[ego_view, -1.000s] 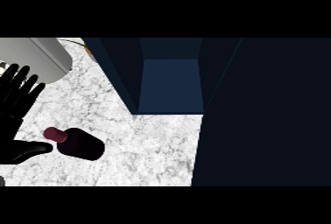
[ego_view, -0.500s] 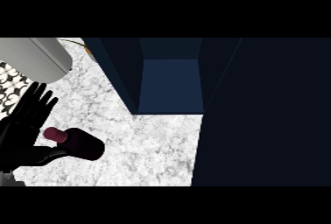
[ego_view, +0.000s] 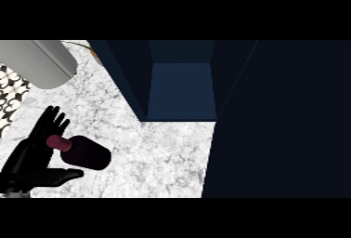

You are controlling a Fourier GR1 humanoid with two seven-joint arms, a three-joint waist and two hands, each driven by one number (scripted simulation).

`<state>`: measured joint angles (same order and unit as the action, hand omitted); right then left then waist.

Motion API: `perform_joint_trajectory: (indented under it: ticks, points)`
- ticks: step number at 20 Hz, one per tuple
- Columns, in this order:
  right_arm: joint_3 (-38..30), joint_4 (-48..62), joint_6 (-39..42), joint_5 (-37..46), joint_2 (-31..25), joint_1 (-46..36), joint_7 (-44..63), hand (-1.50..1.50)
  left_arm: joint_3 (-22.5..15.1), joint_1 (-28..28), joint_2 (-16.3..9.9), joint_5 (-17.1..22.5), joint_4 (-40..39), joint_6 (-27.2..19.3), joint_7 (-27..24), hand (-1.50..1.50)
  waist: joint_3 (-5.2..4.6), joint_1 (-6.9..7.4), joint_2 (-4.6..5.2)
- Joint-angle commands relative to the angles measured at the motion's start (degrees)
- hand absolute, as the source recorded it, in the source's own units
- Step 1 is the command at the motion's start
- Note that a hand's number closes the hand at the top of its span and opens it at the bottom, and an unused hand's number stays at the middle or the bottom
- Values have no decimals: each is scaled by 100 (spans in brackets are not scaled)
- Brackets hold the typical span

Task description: Pick up the wine, place it into the cabinet and close the cabinet

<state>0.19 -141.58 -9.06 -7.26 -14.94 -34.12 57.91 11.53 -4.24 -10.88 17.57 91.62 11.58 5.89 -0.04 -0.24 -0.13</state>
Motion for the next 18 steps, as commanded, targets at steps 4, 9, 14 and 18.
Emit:
perform_joint_trajectory:
  ticks: [4, 9, 14, 18]
  points:
    - [-292, -807, 6, -592, -104, 111, 475, -150, 21, 38, 56, -205, -843, 245, -544, -150, 1, -20, -1]
    - [-169, -656, -84, -454, -110, -138, 565, -150, 194, 55, -51, -225, -1372, 400, -807, -150, 1, -3, -2]
    - [-227, -670, -39, -483, -151, -116, 516, -150, 325, 441, -151, -289, -2467, 653, -1328, -150, -2, -26, 3]
    - [-84, -563, -238, -317, -67, -333, 611, -150, 354, 751, -166, -422, -3341, 827, -1856, -150, -6, -45, 6]
